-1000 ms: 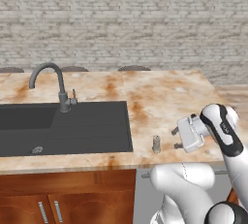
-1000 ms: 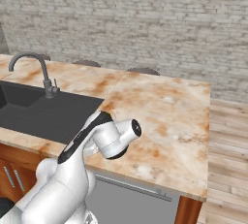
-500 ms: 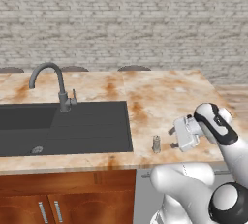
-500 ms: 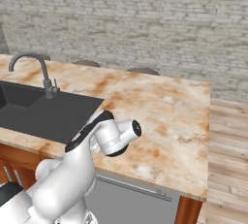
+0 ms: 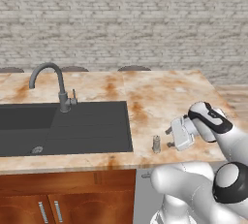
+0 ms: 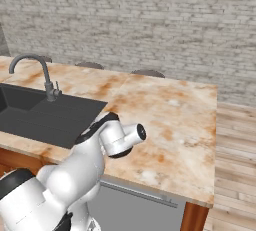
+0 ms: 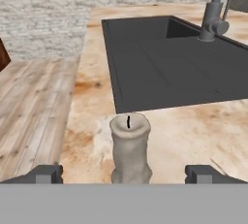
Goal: Pick the candle and candle from the dining table and place them in the open cabinet. Close the cabinet after placing the objects.
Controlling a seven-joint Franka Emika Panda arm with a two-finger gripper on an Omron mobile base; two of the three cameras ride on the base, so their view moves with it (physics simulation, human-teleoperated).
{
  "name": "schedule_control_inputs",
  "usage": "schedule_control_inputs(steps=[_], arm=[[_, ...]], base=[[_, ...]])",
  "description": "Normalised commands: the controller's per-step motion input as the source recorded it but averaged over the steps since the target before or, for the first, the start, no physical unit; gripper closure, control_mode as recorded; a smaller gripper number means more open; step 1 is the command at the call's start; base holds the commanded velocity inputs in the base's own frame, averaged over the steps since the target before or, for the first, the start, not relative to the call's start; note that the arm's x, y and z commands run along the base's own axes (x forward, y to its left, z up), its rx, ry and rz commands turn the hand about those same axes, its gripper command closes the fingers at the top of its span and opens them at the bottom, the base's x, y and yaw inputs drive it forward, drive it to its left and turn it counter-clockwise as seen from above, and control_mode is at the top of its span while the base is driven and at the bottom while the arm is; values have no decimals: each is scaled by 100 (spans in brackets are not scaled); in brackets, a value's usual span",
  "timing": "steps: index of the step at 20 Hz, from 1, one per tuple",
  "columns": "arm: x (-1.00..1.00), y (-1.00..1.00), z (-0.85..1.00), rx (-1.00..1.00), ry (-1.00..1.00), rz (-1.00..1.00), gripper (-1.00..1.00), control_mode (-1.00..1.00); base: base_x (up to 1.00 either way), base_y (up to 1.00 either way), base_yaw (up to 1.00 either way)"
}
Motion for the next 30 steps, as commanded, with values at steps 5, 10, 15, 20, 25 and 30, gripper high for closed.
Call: schedule_control_inputs(steps=[5,10,15,20,25,30], arm=[[13,-2,-16,0,0,0,-100,-100],[-2,5,-10,0,0,0,-100,-100],[0,26,-1,0,0,-3,-100,-100],[1,21,0,0,0,-3,-100,-100],[0,0,0,0,0,0,-100,-100],[1,1,0,0,0,0,-100,-100]], base=[[0,0,0],[0,0,0],[0,0,0],[0,0,0],[0,0,0],[0,0,0]])
